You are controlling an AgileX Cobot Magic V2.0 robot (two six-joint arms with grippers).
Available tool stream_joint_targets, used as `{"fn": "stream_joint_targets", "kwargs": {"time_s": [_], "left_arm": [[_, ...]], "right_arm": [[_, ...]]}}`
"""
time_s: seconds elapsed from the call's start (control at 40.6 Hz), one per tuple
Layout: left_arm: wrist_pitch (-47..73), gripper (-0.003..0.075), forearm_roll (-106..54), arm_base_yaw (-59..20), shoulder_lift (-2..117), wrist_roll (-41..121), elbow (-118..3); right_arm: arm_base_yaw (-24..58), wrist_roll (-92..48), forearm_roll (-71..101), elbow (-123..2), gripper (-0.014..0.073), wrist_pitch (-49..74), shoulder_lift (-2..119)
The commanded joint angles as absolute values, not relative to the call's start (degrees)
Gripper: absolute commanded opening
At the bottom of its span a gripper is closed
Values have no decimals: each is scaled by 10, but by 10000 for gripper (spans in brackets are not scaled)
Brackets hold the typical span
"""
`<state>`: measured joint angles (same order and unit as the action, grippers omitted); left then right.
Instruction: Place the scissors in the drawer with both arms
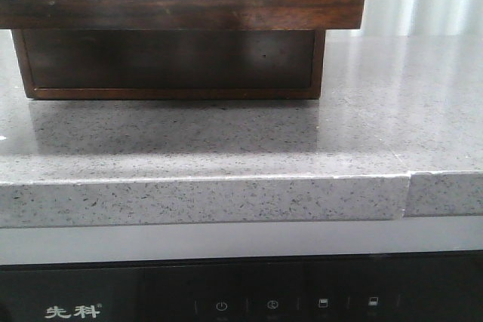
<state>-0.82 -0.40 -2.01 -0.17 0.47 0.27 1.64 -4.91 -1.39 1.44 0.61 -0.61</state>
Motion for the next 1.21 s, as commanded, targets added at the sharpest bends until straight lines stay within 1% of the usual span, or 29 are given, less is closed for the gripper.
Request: {"fn": "stream_joint_targets", "kwargs": {"time_s": [0.0,0.172,0.394,1.182], "left_arm": [[-56,-20,-7,-24,-11,0,17],[-56,-20,-7,-24,-11,0,17],[-56,-20,-7,-24,-11,0,17],[-56,-20,-7,-24,-11,0,17]], "right_arm": [[14,-47,-19,16,-66,-46,-15],[14,-42,-8,16,-66,-50,-15],[14,43,-7,16,-66,-59,-16],[24,43,-9,16,-66,-65,-16]]}}
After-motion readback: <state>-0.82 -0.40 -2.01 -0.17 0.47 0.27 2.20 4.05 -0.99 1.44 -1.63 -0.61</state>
